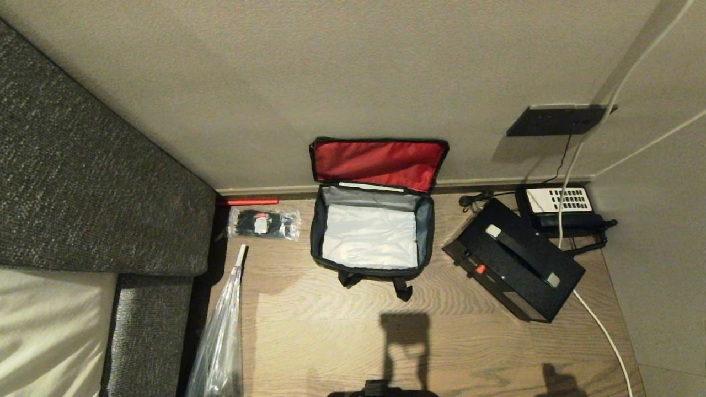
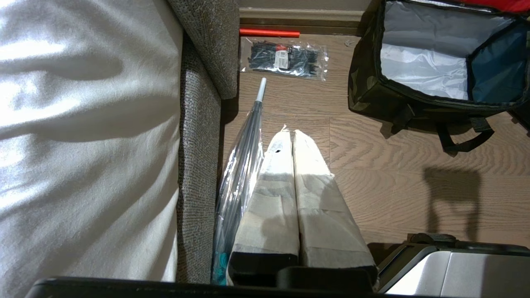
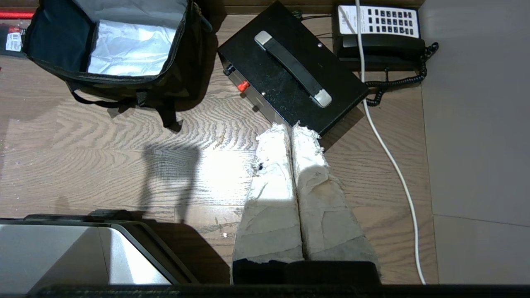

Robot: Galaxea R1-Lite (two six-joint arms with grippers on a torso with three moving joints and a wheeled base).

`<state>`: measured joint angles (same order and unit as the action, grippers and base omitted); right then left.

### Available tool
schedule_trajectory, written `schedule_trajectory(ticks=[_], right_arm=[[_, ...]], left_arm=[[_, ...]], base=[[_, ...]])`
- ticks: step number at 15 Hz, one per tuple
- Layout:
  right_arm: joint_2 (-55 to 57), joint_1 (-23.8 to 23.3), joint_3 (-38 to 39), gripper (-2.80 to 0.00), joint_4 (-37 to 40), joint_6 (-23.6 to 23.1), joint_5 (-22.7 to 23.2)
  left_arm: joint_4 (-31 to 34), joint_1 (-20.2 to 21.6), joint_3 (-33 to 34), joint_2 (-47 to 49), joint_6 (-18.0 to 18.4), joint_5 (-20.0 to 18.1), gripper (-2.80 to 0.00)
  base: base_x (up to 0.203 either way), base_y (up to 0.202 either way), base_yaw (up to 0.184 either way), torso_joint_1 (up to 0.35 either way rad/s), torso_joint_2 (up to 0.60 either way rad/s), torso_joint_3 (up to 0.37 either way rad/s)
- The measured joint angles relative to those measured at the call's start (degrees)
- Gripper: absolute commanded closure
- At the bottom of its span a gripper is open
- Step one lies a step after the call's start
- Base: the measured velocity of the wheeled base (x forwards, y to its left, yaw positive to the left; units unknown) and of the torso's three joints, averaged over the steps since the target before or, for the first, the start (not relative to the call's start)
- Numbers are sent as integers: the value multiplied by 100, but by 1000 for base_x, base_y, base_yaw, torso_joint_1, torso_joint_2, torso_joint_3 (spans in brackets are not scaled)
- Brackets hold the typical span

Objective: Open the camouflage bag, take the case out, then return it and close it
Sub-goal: Grip the handle again

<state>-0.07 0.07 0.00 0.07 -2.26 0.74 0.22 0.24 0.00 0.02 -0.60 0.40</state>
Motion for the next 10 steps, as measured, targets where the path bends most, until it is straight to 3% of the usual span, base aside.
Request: schedule_trajectory(ticks=[10], right_arm=[[0, 0, 0, 0, 2, -2, 0]], left_arm=[[4, 0, 0, 0, 4, 1, 0]], base=[[0, 0, 0, 0, 0, 0]])
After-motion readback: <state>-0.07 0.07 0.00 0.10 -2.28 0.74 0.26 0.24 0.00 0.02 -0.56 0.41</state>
